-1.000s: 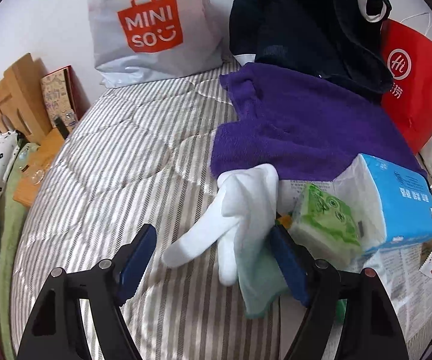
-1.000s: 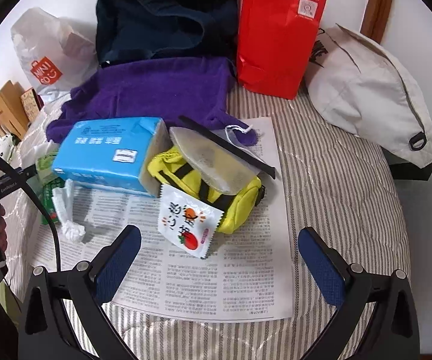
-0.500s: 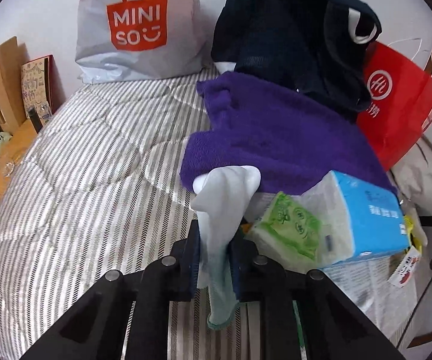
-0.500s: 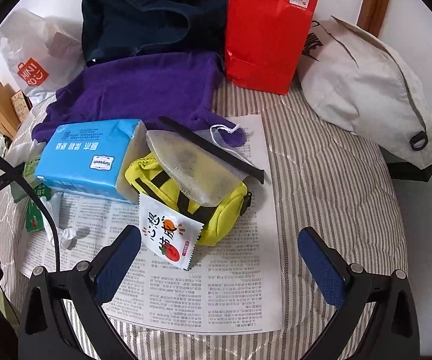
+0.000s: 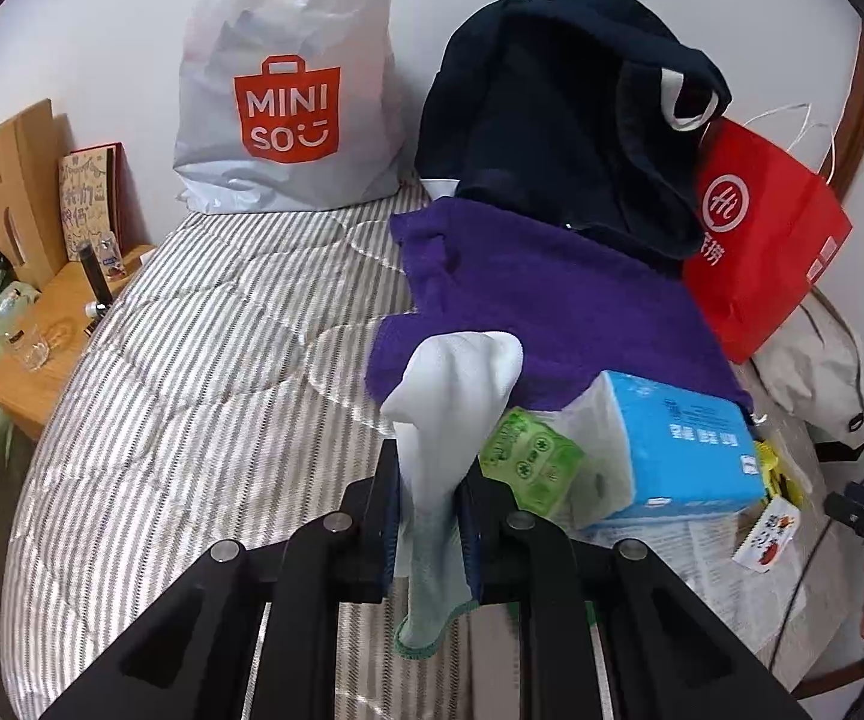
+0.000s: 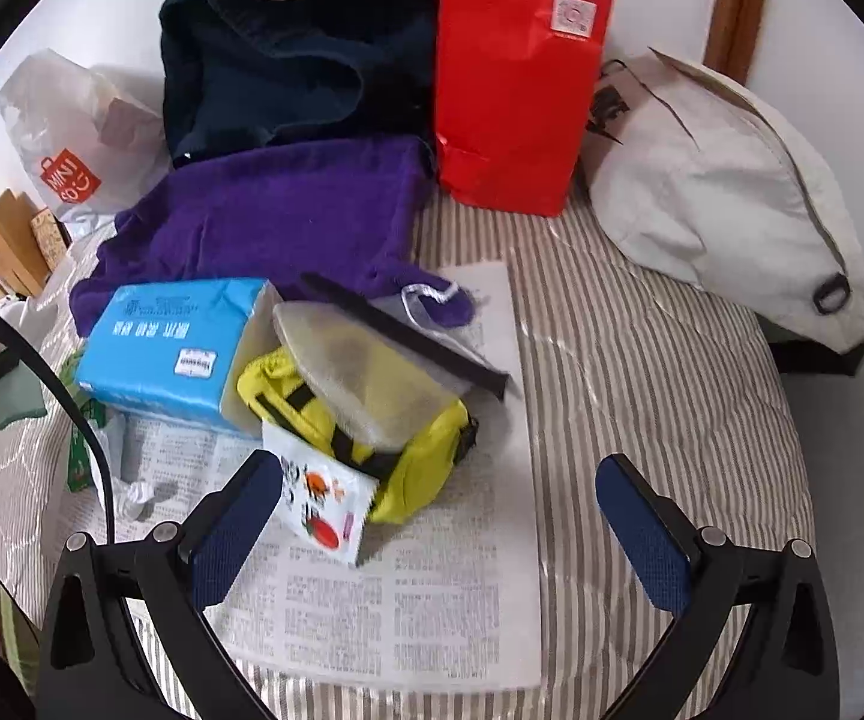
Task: Organize soft objects
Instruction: 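Lift the white glove with the left gripper while the right gripper grasps the clear mesh bag, then carry the glove with the left gripper while the right carries the mesh bag to the purple towel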
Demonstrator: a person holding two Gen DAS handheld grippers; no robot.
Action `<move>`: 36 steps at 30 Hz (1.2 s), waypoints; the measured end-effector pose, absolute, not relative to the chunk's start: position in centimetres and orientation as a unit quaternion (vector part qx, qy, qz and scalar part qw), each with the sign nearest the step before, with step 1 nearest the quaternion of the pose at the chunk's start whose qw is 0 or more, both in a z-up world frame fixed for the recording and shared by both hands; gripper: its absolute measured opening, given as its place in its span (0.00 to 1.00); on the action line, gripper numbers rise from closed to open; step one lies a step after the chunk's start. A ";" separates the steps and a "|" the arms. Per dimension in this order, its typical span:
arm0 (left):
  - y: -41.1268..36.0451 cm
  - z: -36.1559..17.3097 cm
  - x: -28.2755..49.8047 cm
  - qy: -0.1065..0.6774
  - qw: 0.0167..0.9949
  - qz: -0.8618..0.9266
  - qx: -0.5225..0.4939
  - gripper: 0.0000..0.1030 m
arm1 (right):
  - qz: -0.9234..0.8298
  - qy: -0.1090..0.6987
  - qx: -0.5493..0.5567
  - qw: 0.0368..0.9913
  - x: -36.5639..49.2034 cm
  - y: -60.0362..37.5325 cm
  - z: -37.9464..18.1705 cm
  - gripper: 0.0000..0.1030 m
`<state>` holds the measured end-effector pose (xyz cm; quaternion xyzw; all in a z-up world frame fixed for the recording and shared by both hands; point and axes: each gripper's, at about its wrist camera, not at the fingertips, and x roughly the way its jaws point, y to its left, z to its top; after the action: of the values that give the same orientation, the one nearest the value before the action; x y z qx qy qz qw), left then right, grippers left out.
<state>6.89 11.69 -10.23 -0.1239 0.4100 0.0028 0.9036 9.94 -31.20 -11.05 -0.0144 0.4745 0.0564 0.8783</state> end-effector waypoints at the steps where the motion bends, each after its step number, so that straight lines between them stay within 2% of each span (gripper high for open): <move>1: 11.6 -10.2 6.9 0.410 0.904 0.004 -0.122 0.16 | 0.057 0.475 -0.015 0.878 10.4 -31.2 -11.2 1.00; 9: 10.7 -10.9 7.4 0.422 0.899 -0.001 -0.118 0.16 | 0.095 0.471 -0.025 0.876 13.5 -29.9 -12.7 0.98; 12: 10.3 -11.4 7.7 0.427 0.896 -0.003 -0.117 0.16 | 0.109 0.477 -0.045 0.871 14.4 -29.0 -13.8 0.88; 13: 10.2 -11.5 7.8 0.429 0.896 -0.004 -0.117 0.16 | 0.115 0.480 -0.053 0.868 14.8 -28.8 -14.3 0.77; 14: 10.1 -11.6 7.9 0.430 0.895 -0.005 -0.117 0.16 | 0.118 0.483 -0.056 0.866 15.0 -28.7 -14.5 0.61; 18: 9.8 -11.9 8.1 0.433 0.894 -0.006 -0.116 0.16 | 0.129 0.474 -0.051 0.870 15.1 -29.1 -14.4 0.26; 19: 9.8 -12.0 8.1 0.433 0.894 -0.006 -0.117 0.16 | 0.137 0.469 -0.049 0.871 14.9 -29.1 -14.2 0.13; 22: 9.8 -12.1 8.1 0.432 0.894 -0.008 -0.120 0.16 | 0.142 0.455 -0.057 0.877 14.4 -29.2 -13.4 0.08; 36: 9.3 -10.2 6.8 0.418 0.900 -0.020 -0.119 0.16 | 0.156 0.440 -0.009 0.885 10.9 -30.6 -8.8 0.06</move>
<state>6.80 9.30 -10.19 -0.1191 0.4179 -0.0195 0.9004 10.94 -30.57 -8.81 -0.0092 0.4396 0.1556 0.8846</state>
